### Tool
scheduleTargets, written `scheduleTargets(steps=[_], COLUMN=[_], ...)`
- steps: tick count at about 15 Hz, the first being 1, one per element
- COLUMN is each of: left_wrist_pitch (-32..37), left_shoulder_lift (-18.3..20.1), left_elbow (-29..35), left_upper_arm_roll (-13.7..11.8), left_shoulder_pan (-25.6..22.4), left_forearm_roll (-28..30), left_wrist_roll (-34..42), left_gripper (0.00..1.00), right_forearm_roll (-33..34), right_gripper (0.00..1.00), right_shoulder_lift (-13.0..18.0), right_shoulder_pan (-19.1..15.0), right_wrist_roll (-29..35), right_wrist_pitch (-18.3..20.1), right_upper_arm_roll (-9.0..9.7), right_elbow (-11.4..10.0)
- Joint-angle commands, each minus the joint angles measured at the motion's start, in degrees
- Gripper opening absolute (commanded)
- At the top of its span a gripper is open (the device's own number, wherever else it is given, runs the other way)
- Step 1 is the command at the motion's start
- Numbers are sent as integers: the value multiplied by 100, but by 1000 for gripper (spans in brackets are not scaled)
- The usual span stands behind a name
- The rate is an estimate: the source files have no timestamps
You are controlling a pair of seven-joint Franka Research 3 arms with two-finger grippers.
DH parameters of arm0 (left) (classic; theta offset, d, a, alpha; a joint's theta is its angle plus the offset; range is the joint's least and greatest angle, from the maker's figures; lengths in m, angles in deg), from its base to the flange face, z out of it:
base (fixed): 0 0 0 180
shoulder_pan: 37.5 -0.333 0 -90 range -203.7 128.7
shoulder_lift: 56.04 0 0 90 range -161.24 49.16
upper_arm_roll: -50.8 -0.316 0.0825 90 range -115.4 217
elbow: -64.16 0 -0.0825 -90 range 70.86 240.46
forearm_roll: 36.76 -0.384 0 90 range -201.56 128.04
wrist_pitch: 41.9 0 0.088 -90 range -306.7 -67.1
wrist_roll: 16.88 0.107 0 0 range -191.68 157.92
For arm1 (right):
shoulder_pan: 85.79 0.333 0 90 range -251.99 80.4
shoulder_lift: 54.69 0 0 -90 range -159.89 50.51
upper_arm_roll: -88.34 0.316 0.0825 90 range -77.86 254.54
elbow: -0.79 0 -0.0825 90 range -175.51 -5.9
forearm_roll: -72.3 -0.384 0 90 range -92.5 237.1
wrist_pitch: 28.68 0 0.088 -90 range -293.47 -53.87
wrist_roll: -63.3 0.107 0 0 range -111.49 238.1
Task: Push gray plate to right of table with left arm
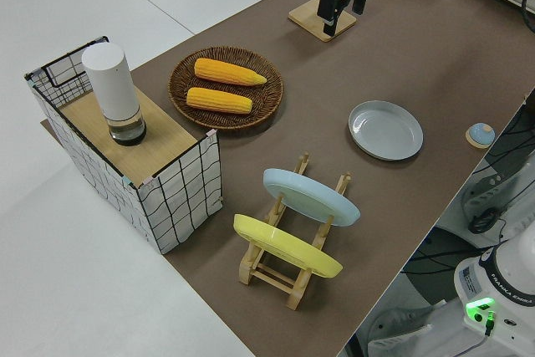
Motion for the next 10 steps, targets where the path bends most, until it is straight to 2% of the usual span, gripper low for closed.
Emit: scheduleTargets(steps=[1, 10], left_wrist_pitch=[87, 69], left_shoulder_lift=[27, 18], left_elbow=[51, 52], left_upper_arm_roll=[-120, -174], left_shoulder_pan=[-112, -210], left_forearm_roll=[498, 460], left_wrist_roll=[109, -170], left_gripper=[997, 998], right_forearm_roll=[-59, -59], right_gripper=[983, 983], right_shoulder_lift=[17, 17], right_shoulder_pan=[-115, -115], right_wrist_roll=[5, 14], right_wrist_pitch=[83, 83], right_upper_arm_roll=[77, 77], right_elbow=[45, 45])
